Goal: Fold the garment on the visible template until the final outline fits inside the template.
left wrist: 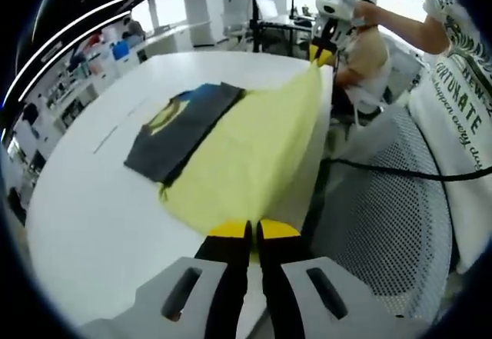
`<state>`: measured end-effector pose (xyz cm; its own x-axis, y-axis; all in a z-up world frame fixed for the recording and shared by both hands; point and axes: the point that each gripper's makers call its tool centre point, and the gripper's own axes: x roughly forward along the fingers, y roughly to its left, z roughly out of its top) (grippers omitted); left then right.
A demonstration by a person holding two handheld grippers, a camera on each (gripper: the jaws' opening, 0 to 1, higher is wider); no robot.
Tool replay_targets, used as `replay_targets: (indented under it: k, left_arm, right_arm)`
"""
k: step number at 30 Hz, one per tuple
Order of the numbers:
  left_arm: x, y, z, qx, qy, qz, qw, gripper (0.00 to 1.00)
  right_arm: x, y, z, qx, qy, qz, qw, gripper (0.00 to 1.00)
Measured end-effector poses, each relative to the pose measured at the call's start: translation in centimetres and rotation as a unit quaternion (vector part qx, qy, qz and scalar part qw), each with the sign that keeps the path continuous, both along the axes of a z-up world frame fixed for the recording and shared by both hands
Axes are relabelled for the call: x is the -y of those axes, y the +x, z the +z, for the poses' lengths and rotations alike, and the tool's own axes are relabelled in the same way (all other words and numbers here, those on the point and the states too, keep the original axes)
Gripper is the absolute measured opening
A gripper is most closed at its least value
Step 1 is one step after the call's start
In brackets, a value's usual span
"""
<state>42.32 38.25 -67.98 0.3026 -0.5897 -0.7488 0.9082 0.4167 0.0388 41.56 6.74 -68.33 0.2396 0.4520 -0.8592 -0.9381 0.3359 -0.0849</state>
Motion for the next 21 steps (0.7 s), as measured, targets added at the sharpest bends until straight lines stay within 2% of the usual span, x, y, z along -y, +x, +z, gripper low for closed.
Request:
replay_targets:
  k: [8,14,18,21]
  left_arm:
    - [0.0,-0.2,1.2,-0.006,0.003,0.004,1.0000,0.01]
    - [-0.1,0.2,2.4,-0.025,-0.008,0.021,0.9994,0.01]
    - [-0.1,0.5,2.7,-0.021,0.001,0.016,0.9997,0.01]
    - [-0.2,1.4,3.0,-0.013,0.002,0.023,0.9997,0.01]
  right_arm:
    - [-0.1,-0.2,1.9,0.003,0.000,0.011,0.9999,0.00]
    - [-0.7,0.0,3.4,0.009,-0.001,0.015,0.9998,0.00]
    - [-0.9,0.4,3.7,0.010,-0.001,0.016,0.9998,0.00]
    - [-1.0,1.0,3.9,0.015,-0.003,0.014,0.9998,0.00]
